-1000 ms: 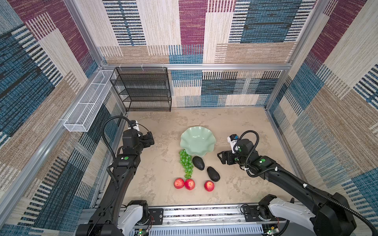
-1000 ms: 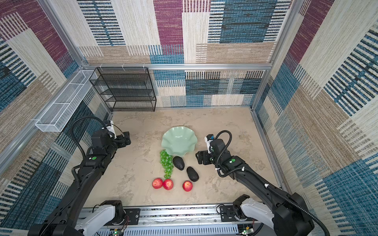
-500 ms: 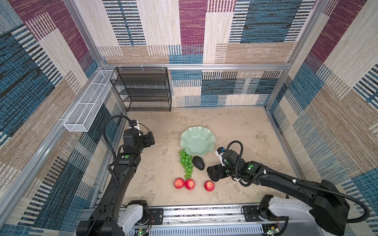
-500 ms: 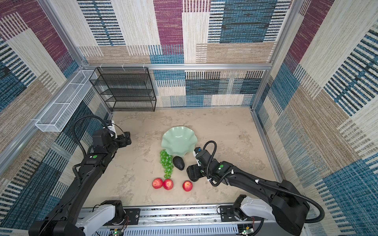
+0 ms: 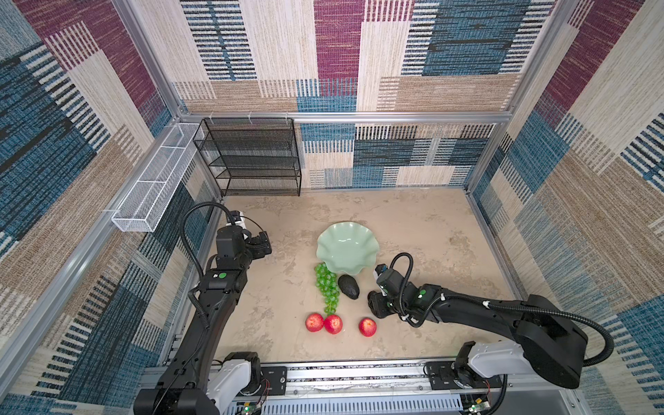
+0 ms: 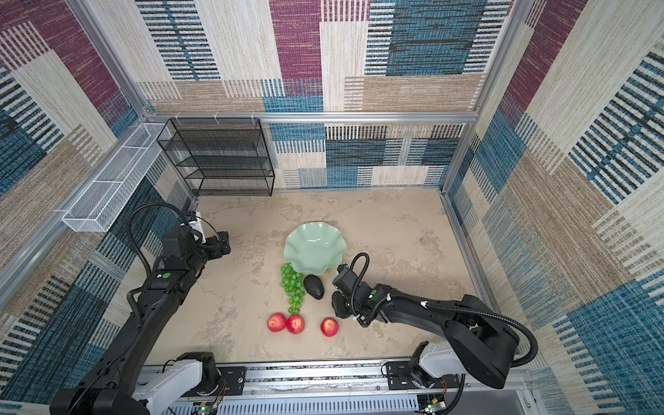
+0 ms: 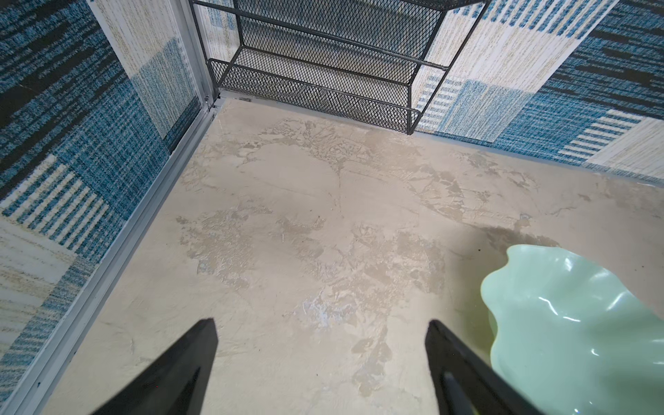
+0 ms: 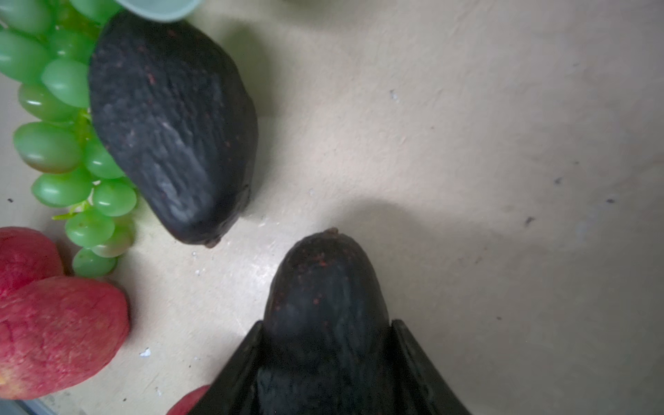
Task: Place and organize the fake fruits in the fruit bowl
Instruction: 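Reach the right gripper down and grasp the nearer dark avocado, then carry the avocado into the green bowl and release it with the right gripper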
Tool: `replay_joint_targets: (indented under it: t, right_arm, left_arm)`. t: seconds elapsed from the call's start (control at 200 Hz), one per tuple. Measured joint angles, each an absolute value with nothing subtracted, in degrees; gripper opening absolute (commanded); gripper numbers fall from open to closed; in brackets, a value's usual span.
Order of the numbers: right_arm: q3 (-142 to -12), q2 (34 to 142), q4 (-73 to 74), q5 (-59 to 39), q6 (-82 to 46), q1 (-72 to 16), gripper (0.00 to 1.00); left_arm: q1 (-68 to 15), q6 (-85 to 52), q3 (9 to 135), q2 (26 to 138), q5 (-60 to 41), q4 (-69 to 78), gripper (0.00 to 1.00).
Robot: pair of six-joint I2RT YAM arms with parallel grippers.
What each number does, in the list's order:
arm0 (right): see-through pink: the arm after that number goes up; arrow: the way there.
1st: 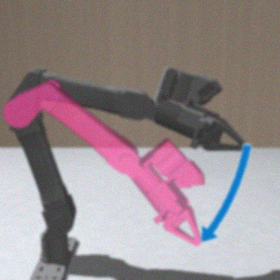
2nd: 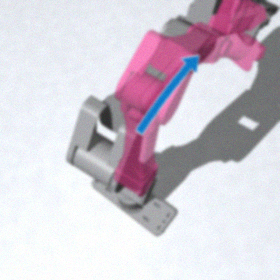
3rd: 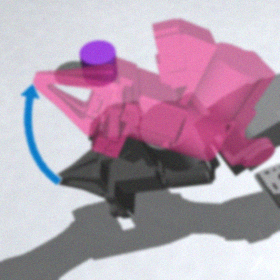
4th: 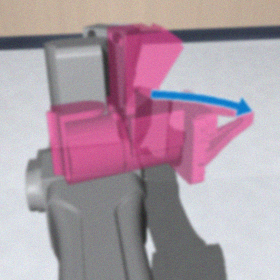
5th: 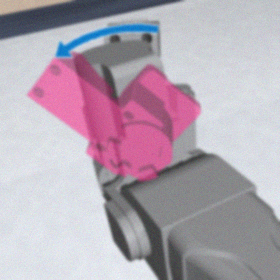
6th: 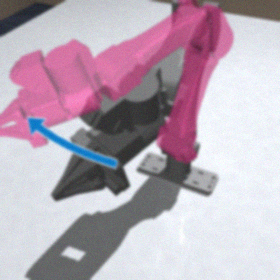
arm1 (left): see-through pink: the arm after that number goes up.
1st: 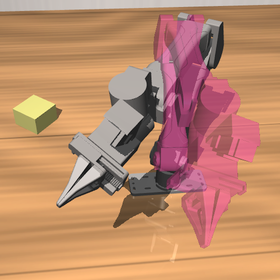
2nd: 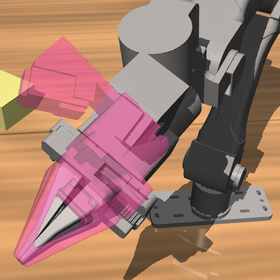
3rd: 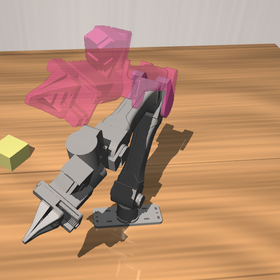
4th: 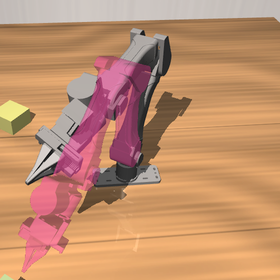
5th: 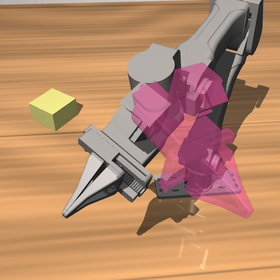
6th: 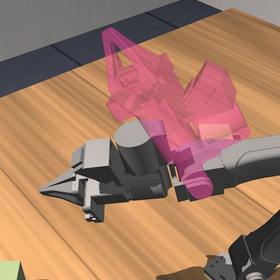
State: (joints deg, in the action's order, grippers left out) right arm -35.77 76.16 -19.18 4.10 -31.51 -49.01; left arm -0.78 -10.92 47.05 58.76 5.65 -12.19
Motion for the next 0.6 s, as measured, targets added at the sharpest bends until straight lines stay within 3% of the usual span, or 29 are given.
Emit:
replay_joint_targets:
  t: [0.255, 0.601]
  right_arm:
    - [-47.77, 72.58, -24.58, 12.1, -28.93, -48.66, 0.44]
    - [-72.99, 101.38, -15.77, 8.34, -18.55, -43.46, 0.44]
  left_arm:
    - [-0.78, -10.94, 47.03, 59.2, 5.65, -12.19, 0.93]
    - [-0.78, -10.96, 46.96, 59.0, 5.67, -12.32, 0.93]
